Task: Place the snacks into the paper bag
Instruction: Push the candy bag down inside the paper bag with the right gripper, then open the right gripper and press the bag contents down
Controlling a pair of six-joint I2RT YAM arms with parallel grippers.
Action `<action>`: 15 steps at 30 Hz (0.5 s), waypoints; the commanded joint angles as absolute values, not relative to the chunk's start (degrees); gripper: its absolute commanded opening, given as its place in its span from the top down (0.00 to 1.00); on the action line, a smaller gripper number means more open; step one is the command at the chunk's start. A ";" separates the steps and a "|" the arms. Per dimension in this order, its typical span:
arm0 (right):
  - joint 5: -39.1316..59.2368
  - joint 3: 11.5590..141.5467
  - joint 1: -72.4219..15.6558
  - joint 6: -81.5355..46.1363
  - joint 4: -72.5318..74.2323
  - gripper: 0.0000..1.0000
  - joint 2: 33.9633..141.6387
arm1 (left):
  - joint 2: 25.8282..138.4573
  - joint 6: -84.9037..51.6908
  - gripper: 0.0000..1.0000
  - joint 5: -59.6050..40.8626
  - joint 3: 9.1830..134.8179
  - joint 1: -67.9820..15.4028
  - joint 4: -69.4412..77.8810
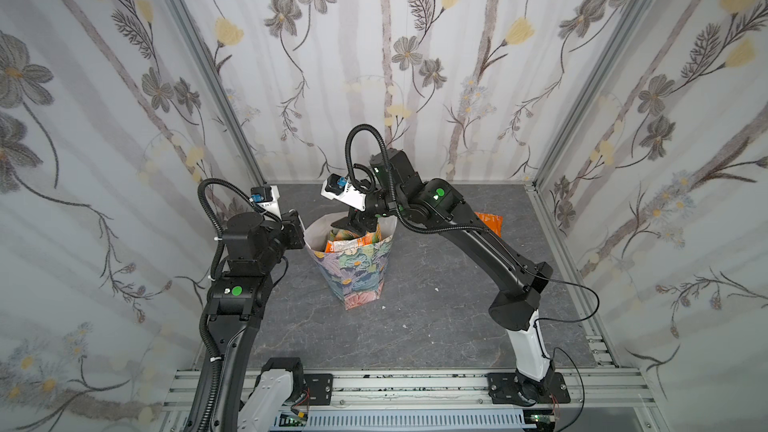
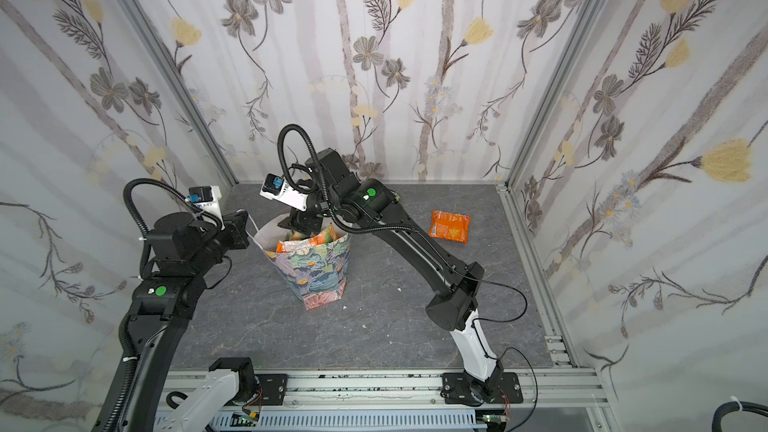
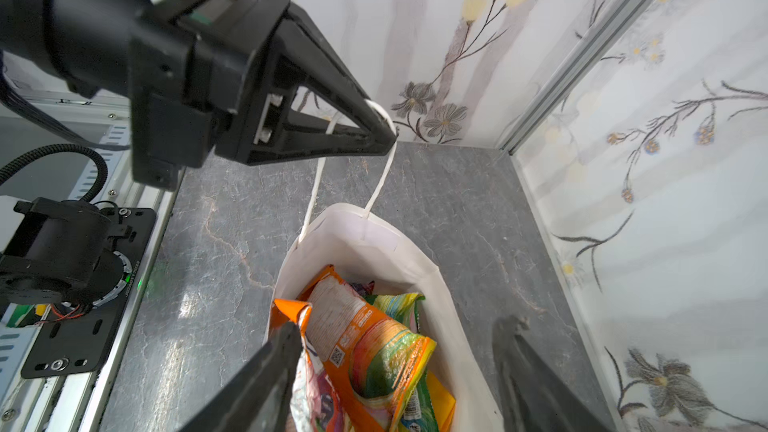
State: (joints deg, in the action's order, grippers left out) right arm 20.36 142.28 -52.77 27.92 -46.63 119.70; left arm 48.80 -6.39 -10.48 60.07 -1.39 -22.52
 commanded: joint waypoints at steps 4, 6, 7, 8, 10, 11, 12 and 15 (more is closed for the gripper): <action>21.64 142.34 -52.56 29.70 -54.36 0.42 120.07 | 48.53 -5.72 1.00 -9.75 59.77 -1.30 -18.90; 21.23 142.31 -52.55 29.75 -56.57 0.49 120.62 | 48.57 -5.63 1.00 -9.66 59.77 -1.31 -18.89; 20.91 142.32 -52.58 29.68 -57.44 0.52 120.97 | 48.52 -5.64 1.00 -9.66 59.77 -1.30 -18.85; 20.65 142.26 -52.56 29.65 -58.10 0.56 121.32 | 48.46 -5.63 1.00 -9.61 59.77 -1.31 -18.90; 20.31 142.12 -52.55 29.59 -59.07 0.62 122.01 | 48.34 -5.66 1.00 -9.55 59.64 -1.24 -18.97; 20.13 142.12 -52.62 29.55 -59.44 0.65 122.37 | 48.31 -5.64 1.00 -9.58 59.70 -1.34 -19.04; 20.13 142.12 -52.56 29.70 -59.69 0.66 122.71 | 48.27 -5.64 1.00 -9.58 59.64 -1.35 -19.16; 19.89 142.12 -52.56 29.65 -60.10 0.74 123.51 | 48.03 -5.59 1.00 -9.49 59.66 -1.32 -19.30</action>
